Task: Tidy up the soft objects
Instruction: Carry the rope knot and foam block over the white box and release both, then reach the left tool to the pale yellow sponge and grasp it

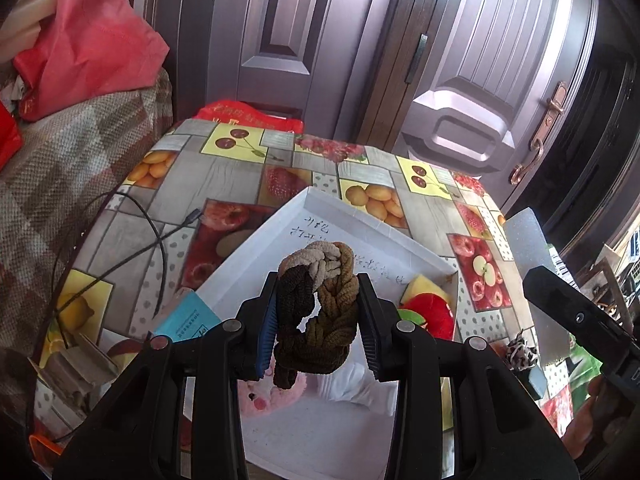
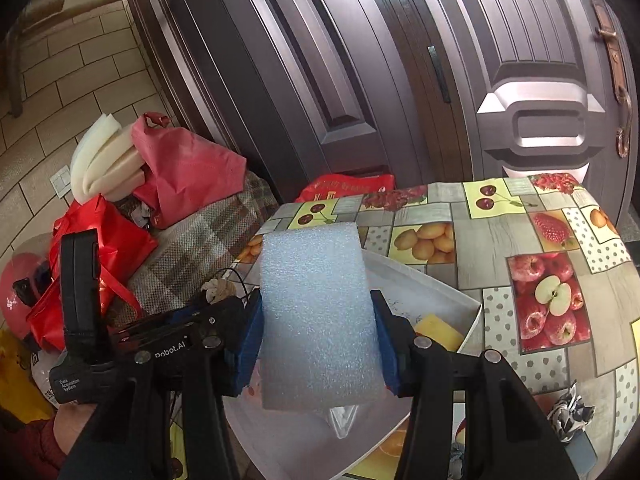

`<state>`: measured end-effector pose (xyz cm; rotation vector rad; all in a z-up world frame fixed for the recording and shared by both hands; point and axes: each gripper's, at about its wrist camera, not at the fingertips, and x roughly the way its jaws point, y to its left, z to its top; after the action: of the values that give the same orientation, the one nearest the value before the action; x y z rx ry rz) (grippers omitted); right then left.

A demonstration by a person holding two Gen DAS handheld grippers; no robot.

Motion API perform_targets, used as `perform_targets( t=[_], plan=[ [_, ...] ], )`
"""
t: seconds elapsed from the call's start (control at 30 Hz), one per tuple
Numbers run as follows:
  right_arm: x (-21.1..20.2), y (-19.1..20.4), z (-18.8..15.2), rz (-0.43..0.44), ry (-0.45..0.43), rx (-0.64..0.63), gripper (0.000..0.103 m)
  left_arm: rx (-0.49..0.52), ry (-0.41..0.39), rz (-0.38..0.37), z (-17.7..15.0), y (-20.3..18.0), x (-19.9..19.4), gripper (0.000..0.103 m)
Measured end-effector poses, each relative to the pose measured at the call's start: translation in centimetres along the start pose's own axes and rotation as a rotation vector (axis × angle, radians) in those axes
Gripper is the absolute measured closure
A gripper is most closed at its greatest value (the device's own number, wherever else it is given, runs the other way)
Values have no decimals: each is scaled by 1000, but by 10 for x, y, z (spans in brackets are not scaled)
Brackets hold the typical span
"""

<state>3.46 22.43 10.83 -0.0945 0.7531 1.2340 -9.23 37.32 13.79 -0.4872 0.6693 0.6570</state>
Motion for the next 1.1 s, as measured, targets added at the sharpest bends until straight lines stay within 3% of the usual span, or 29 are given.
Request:
perform_targets(
  t=[0.17, 0.27, 0.3, 0.4, 0.43, 0.77, 1.1],
  plan=[
    [34, -5, -13, -17, 75, 10, 52, -5, 62, 19, -10, 3, 32, 64],
    [50, -6, -20, -25, 103, 10, 51, -30, 74, 52, -15, 10, 42, 40],
    [54, -5, -22, -23, 116, 6, 43, -34, 71, 70, -16, 12, 44, 21],
    [59, -7, -28, -48, 115, 4, 5, -48, 49, 129, -17, 22, 44, 0],
    [60, -9, -29, -43, 112, 10, 0, -57, 47, 136, -17, 27, 43, 0],
    [30, 8, -31, -56, 53, -37, 0, -73, -2, 147, -19, 22, 12, 0],
    [-80, -9, -30, -113, -132, 31, 0, -74, -79, 54, -40, -10, -63, 0]
  ],
)
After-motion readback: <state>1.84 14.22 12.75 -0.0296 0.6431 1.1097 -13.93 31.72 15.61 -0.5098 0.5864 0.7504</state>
